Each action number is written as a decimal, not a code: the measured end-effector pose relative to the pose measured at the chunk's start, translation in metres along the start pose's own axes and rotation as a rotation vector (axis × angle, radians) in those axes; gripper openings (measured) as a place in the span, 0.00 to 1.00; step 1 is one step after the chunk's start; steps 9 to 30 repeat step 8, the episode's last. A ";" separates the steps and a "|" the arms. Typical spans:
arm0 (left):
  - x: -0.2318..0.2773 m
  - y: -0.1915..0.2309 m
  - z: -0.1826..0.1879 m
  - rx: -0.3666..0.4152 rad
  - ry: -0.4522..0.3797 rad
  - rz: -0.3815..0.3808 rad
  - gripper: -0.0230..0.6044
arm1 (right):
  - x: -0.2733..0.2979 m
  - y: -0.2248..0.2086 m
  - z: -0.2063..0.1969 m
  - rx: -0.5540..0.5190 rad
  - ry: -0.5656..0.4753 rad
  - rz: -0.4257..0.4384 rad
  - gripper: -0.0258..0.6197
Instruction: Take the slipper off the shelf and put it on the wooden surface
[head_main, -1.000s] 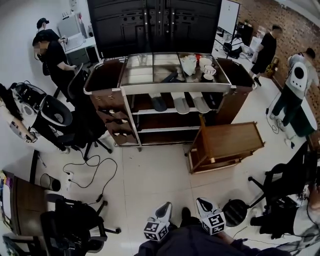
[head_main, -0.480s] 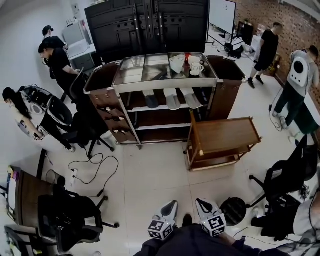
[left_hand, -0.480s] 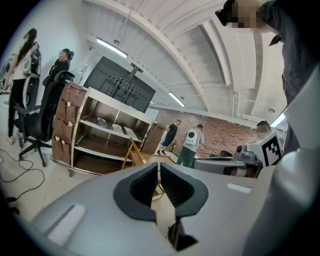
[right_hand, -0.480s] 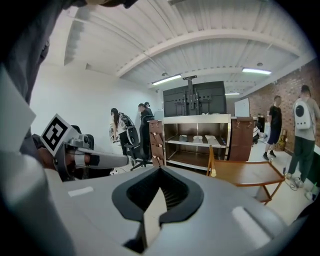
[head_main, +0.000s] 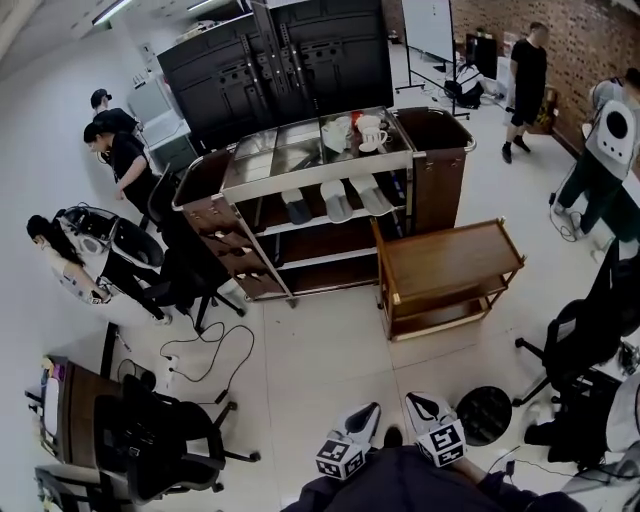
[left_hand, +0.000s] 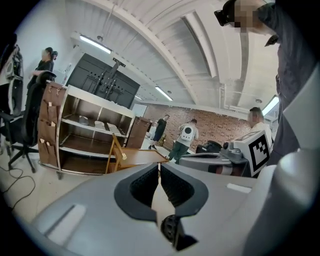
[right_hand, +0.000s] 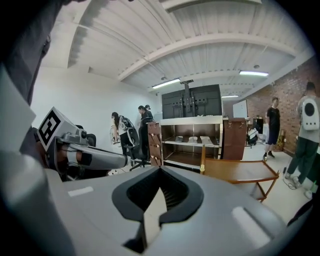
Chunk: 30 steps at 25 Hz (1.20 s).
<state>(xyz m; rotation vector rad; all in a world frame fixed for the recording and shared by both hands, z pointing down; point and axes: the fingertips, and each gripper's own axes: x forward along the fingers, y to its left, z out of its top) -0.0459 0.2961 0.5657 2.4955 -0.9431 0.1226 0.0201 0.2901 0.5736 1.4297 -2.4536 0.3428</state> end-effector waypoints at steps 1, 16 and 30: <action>0.002 -0.004 -0.002 0.001 0.003 -0.002 0.08 | -0.004 -0.003 -0.003 0.002 0.003 -0.003 0.03; 0.013 -0.023 -0.003 0.037 0.013 -0.020 0.08 | -0.029 -0.027 -0.012 0.050 -0.015 -0.058 0.03; 0.013 -0.023 -0.003 0.037 0.013 -0.020 0.08 | -0.029 -0.027 -0.012 0.050 -0.015 -0.058 0.03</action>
